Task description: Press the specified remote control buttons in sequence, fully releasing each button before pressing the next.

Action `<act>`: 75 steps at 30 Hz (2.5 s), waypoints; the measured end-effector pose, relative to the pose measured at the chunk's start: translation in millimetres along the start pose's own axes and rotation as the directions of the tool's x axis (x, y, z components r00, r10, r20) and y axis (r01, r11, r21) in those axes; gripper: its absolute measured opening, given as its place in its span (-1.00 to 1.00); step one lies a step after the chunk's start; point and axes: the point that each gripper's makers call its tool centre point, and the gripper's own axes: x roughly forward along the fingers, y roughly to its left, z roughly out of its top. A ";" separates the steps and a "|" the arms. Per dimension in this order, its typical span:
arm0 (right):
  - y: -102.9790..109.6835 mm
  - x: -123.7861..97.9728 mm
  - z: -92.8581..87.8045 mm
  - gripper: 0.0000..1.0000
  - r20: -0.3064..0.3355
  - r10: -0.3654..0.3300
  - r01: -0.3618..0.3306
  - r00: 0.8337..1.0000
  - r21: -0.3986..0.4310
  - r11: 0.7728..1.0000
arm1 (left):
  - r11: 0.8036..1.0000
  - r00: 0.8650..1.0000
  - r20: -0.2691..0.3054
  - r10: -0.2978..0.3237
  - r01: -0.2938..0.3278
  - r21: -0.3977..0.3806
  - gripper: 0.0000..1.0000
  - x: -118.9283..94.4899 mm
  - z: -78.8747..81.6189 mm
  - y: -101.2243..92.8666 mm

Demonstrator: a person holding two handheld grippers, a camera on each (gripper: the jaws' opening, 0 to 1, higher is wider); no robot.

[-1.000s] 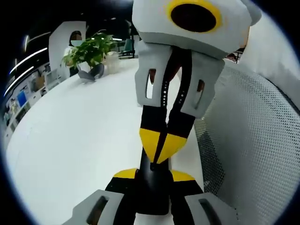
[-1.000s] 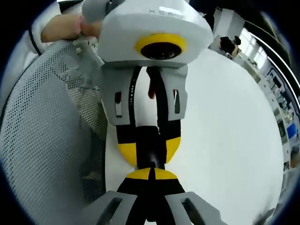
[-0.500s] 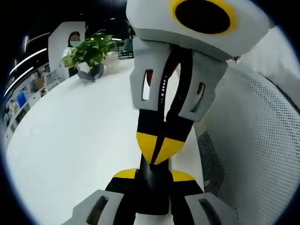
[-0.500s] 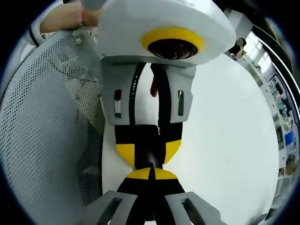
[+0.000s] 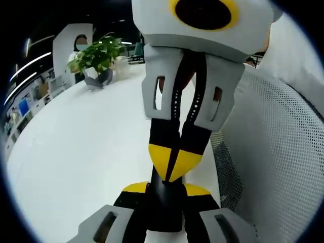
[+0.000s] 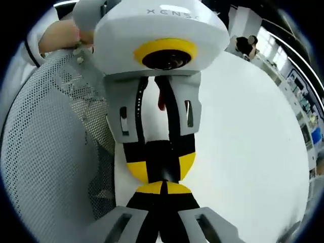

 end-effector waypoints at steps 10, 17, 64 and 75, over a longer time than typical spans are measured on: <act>0.0 1.7 0.5 -1.00 -0.023 -0.046 0.044 0.999 -0.054 0.998 | 1.000 1.000 -0.008 -0.002 0.002 0.009 -0.51 0.0 0.2 0.4; -1.7 2.8 1.7 -1.00 -0.013 -0.103 0.101 0.995 -0.093 0.991 | 1.000 1.000 -0.003 0.000 0.000 0.004 -0.51 -0.2 0.4 0.6; -0.2 -12.3 -44.6 -0.56 0.106 0.028 -0.040 0.994 0.115 0.993 | 0.984 0.990 0.113 0.078 -0.058 -0.171 0.28 -30.8 40.2 5.9; -1.5 -13.0 -44.1 -0.55 0.115 0.031 -0.046 0.993 0.133 0.990 | 0.928 0.838 0.434 0.330 -0.204 -0.312 0.80 -114.3 95.1 22.0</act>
